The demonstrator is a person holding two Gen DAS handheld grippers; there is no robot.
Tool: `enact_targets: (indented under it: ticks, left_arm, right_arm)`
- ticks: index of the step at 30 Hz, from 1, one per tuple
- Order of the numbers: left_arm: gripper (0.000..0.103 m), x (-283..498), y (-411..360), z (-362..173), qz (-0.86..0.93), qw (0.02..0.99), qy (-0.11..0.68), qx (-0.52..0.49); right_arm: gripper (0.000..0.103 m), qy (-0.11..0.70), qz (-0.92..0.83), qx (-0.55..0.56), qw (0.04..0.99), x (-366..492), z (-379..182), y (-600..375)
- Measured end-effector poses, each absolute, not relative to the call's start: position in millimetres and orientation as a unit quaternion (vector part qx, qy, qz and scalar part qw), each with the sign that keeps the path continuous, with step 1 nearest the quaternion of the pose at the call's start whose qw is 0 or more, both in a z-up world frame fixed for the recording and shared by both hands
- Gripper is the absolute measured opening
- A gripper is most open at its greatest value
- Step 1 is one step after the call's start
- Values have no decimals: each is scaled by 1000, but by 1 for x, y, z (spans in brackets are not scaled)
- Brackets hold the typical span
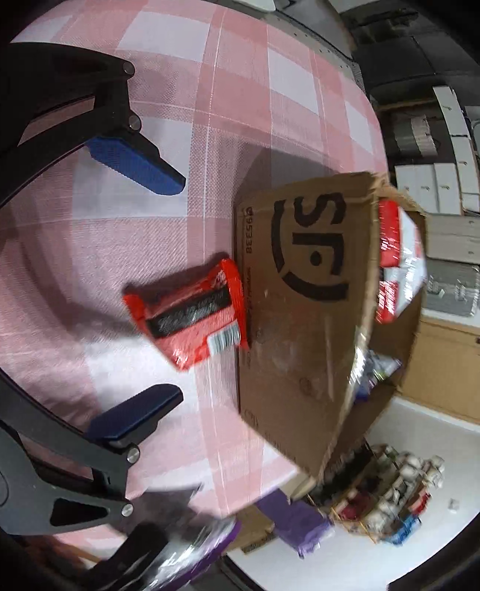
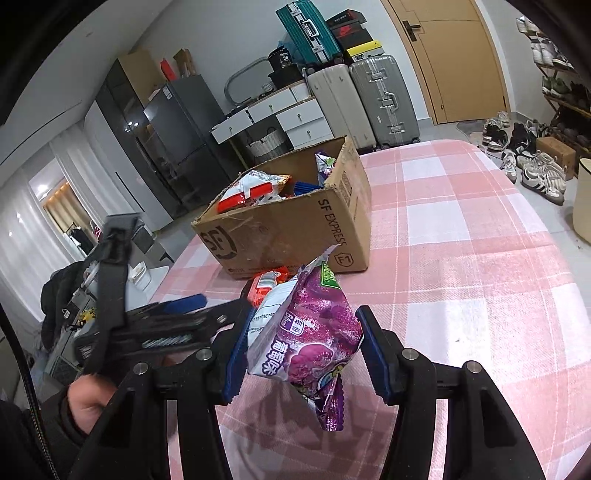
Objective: Organize snacks
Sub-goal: 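Grasp the purple candy bag with the right tool while the left tool grasps the red wafer pack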
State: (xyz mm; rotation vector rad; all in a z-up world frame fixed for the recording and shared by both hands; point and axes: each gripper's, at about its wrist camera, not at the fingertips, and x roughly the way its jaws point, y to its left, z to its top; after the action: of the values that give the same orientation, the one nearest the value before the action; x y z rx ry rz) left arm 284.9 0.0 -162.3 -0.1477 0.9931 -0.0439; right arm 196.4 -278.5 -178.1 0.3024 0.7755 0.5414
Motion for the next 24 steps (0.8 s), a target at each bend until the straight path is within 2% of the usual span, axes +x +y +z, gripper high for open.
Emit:
enact_targets:
  ticks: [15, 19, 21, 22, 24]
  left_arm:
    - [101, 337, -30, -189, -10, 872, 488, -37]
    - [93, 350, -32, -190, -12, 874, 485, -27]
    - [79, 354, -35, -187, -32, 877, 480, -19]
    - [67, 356, -37, -186, -34, 877, 478, -12]
    - [64, 359, -38, -184, -37, 877, 479, -9]
  right_arm:
    - [55, 385, 253, 149, 875, 190, -187, -283]
    - [55, 386, 252, 149, 875, 189, -187, -284]
    - [55, 385, 252, 150, 875, 189, -187, -284]
    - [55, 385, 252, 151, 875, 189, -186, -284]
    - [55, 385, 252, 150, 875, 189, -187, -284]
